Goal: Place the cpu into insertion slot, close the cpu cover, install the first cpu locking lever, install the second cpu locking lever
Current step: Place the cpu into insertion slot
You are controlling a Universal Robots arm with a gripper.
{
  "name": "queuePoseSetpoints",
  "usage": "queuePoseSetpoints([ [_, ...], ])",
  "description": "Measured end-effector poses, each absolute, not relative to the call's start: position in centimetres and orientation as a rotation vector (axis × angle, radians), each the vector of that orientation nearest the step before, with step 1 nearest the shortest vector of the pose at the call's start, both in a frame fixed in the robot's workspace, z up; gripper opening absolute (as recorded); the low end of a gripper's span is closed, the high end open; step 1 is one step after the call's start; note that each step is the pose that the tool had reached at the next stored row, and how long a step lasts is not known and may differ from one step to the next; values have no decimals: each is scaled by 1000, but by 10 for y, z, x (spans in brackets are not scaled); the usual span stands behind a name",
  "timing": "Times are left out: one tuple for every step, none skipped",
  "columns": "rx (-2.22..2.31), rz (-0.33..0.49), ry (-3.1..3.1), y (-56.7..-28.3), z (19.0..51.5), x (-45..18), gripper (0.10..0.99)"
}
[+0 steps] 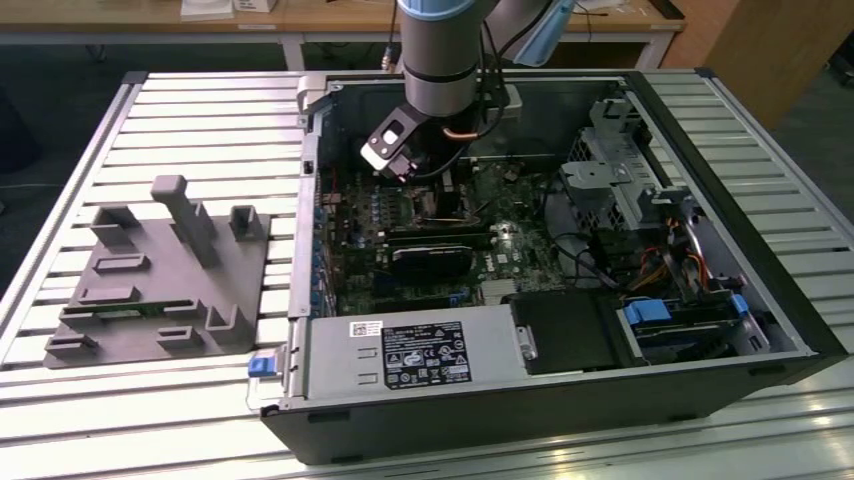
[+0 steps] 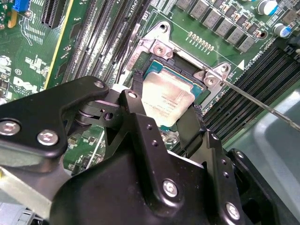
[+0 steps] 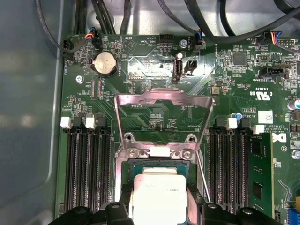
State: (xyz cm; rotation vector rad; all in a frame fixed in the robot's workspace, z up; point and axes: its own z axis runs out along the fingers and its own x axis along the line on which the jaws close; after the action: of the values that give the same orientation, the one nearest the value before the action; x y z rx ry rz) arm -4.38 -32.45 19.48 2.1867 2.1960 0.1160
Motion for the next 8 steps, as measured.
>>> queuePoseSetpoints([
  [2187, 116, 2196, -324, 195, -44, 537],
  [2187, 116, 2196, -324, 195, -44, 537],
  [2187, 116, 2196, -324, 195, -44, 537],
  [2187, 116, 2196, -324, 195, -44, 537],
  [2187, 116, 2196, -324, 195, -43, 537],
  [2187, 116, 2196, -324, 195, -43, 537],
  [2187, 116, 2196, -324, 195, -43, 537],
  [2187, 116, 2196, -323, 194, -43, 537],
])
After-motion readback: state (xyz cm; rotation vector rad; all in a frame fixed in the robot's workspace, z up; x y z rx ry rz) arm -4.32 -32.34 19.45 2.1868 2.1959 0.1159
